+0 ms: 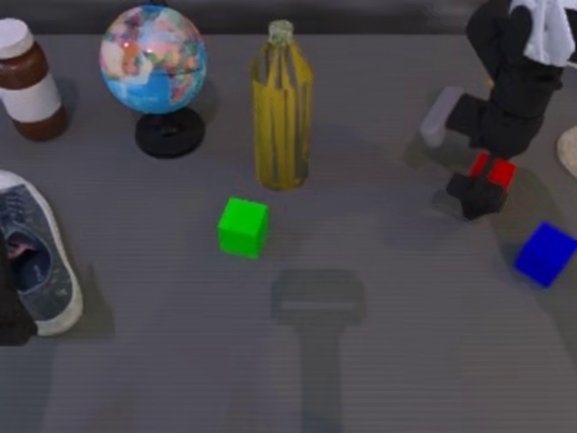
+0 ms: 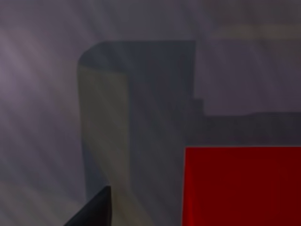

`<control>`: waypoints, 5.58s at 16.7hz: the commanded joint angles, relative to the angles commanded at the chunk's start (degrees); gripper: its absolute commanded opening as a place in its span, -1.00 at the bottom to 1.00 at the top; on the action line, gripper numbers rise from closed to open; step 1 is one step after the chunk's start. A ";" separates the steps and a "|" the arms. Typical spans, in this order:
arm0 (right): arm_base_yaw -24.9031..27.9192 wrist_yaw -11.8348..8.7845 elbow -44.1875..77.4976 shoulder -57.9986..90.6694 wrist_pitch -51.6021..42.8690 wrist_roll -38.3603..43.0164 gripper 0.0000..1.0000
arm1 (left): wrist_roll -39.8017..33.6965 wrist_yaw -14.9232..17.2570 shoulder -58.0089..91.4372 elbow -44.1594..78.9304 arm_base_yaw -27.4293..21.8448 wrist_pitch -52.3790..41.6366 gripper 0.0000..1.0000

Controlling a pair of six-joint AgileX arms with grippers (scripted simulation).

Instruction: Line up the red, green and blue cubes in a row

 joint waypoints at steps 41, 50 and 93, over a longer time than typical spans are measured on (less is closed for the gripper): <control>9.61 -0.68 11.89 -4.56 -15.66 3.70 -1.00 | 0.00 0.00 0.00 0.00 0.00 0.00 1.00; 41.67 -0.78 11.26 -6.50 -17.54 14.17 -1.00 | 0.00 0.00 0.00 0.00 0.00 0.00 1.00; 45.72 -0.67 -2.03 -5.66 -2.95 15.92 1.00 | 0.00 0.00 0.00 0.00 0.00 0.00 1.00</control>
